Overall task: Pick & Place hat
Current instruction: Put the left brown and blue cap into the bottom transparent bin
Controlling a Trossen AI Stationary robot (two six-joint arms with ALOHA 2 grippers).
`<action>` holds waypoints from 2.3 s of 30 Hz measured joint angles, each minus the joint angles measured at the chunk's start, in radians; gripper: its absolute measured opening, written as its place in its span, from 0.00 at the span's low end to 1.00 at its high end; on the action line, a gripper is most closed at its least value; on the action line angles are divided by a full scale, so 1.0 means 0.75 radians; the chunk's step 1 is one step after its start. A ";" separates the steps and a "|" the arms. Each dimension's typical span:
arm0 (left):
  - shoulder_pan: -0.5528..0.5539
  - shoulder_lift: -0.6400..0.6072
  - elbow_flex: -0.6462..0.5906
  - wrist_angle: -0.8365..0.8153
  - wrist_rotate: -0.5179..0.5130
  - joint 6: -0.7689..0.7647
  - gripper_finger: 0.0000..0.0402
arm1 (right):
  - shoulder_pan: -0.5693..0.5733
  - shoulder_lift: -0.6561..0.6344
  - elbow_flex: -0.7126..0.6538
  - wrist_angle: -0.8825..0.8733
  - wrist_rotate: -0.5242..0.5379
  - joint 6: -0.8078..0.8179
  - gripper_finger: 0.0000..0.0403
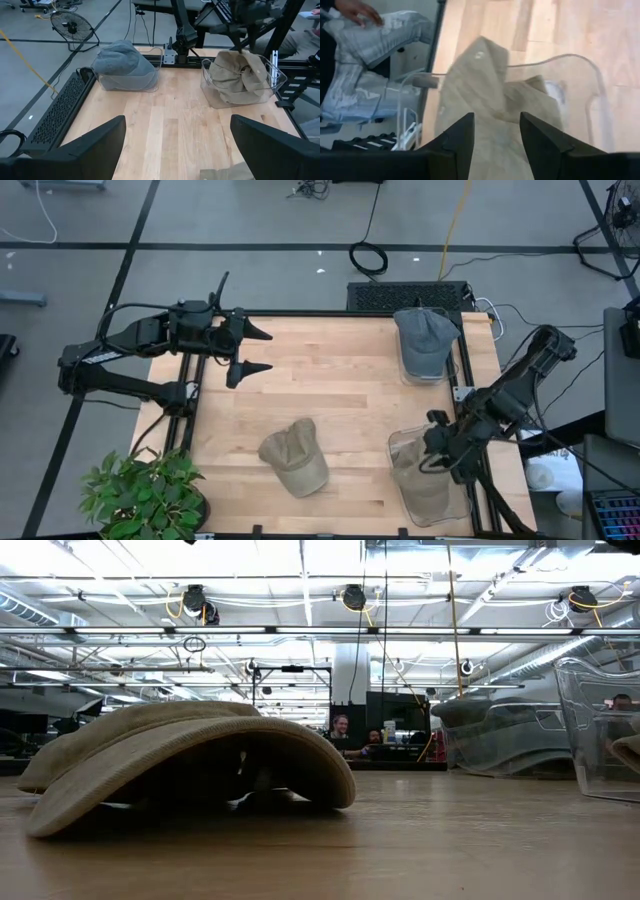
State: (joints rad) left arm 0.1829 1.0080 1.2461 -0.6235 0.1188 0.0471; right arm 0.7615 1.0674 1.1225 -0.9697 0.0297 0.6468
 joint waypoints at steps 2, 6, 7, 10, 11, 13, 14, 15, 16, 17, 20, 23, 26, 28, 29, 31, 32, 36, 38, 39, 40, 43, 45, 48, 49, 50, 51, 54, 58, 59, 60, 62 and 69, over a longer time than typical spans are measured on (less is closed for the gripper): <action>0.000 0.000 0.000 0.000 0.000 -0.001 0.91 | -0.026 -0.032 0.000 -0.034 0.001 -0.001 0.36; 0.000 0.000 0.000 0.000 0.000 -0.001 0.91 | -0.067 -0.091 0.000 -0.049 0.021 -0.004 0.35; 0.000 0.000 0.000 0.000 0.000 -0.002 0.91 | -0.072 -0.105 0.000 -0.038 0.032 -0.012 0.35; 0.000 0.000 0.000 0.000 0.000 0.000 0.91 | -0.061 -0.130 0.000 0.064 -0.005 -0.145 0.34; 0.000 0.000 0.000 0.000 0.000 -0.001 0.91 | -0.045 -0.131 -0.001 0.129 -0.046 -0.206 0.33; 0.000 0.000 0.000 0.000 0.000 -0.003 0.91 | 0.012 -0.128 -0.019 0.300 -0.115 -0.302 0.28; 0.000 0.000 0.000 0.000 0.000 -0.001 0.91 | 0.046 -0.119 -0.030 0.383 -0.143 -0.345 0.24; 0.000 0.000 0.000 0.000 0.000 0.000 0.91 | 0.079 -0.103 -0.038 0.451 -0.163 -0.392 0.19; 0.000 0.000 0.000 0.000 0.000 -0.001 0.91 | 0.109 -0.079 -0.042 0.499 -0.185 -0.442 0.13; 0.000 0.000 0.000 0.000 0.000 -0.002 0.91 | 0.135 -0.053 -0.044 0.526 -0.203 -0.486 0.07; 0.000 0.000 0.001 0.000 0.000 0.000 0.91 | 0.187 0.050 -0.046 0.515 -0.197 -0.530 0.02; 0.000 0.000 0.000 0.000 0.000 -0.003 0.91 | 0.211 0.162 -0.046 0.429 -0.108 -0.507 0.00; 0.000 0.000 0.000 0.000 0.000 -0.001 0.91 | 0.212 0.263 -0.047 0.290 -0.034 -0.437 0.00; 0.000 0.000 0.001 0.000 0.000 -0.002 0.91 | 0.206 0.316 -0.047 0.195 -0.025 -0.389 0.00; 0.000 0.000 0.000 0.000 0.000 0.000 0.91 | 0.201 0.339 -0.047 0.160 -0.001 -0.371 0.00; 0.000 0.000 0.000 0.000 0.000 -0.001 0.91 | 0.194 0.375 -0.047 0.088 0.059 -0.340 0.00; 0.000 0.000 0.000 0.000 0.000 -0.003 0.91 | 0.188 0.386 -0.047 0.051 0.092 -0.322 0.00; 0.000 0.000 0.000 0.000 0.000 -0.001 0.91 | 0.157 0.426 -0.053 -0.049 0.172 -0.256 0.00; 0.000 0.000 0.000 -0.001 0.000 -0.002 0.91 | 0.141 0.425 -0.084 -0.039 0.173 -0.236 0.00; 0.000 0.000 0.000 0.000 0.000 0.000 0.91 | 0.132 0.424 -0.107 -0.030 0.171 -0.228 0.00; 0.000 0.000 0.000 -0.001 0.000 0.000 0.91 | 0.124 0.424 -0.132 -0.023 0.169 -0.216 0.00; 0.000 0.000 0.000 0.000 0.000 -0.001 0.91 | 0.099 0.425 -0.207 -0.006 0.165 -0.190 0.00; 0.000 0.000 0.000 0.000 0.000 -0.001 0.91 | 0.078 0.425 -0.234 -0.015 0.165 -0.177 0.00; 0.000 0.000 0.000 0.000 0.000 -0.002 0.91 | 0.066 0.416 -0.228 -0.085 0.167 -0.148 0.00; 0.000 0.000 0.000 0.000 0.000 0.000 0.91 | 0.066 0.411 -0.218 -0.100 0.169 -0.146 0.00; 0.000 0.000 0.000 0.000 0.000 -0.001 0.91 | 0.066 0.401 -0.207 -0.111 0.171 -0.146 0.00; 0.000 0.000 0.000 -0.001 0.000 -0.001 0.91 | 0.066 0.388 -0.194 -0.114 0.171 -0.146 0.00; 0.000 0.000 0.000 0.000 0.000 0.000 0.91 | 0.067 0.344 -0.151 -0.099 0.184 -0.148 0.00; 0.000 0.000 0.000 0.000 0.000 -0.001 0.91 | 0.086 0.286 -0.112 -0.048 0.277 -0.169 0.00; 0.000 0.000 0.000 0.000 0.000 0.000 0.91 | 0.089 0.274 -0.112 -0.021 0.279 -0.185 0.00; 0.000 0.000 0.000 0.000 0.000 0.000 0.91 | 0.092 0.268 -0.112 0.017 0.272 -0.203 0.00; 0.000 0.000 0.000 0.000 0.000 -0.002 0.91 | 0.103 0.268 -0.112 0.105 0.270 -0.229 0.00; 0.000 0.000 0.000 -0.001 0.000 0.000 0.91 | 0.111 0.322 -0.113 0.223 0.245 -0.330 0.00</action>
State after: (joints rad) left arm 0.1829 1.0080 1.2461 -0.6239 0.1188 0.0471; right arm 0.8450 1.3089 1.0378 -0.8028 0.2138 0.3993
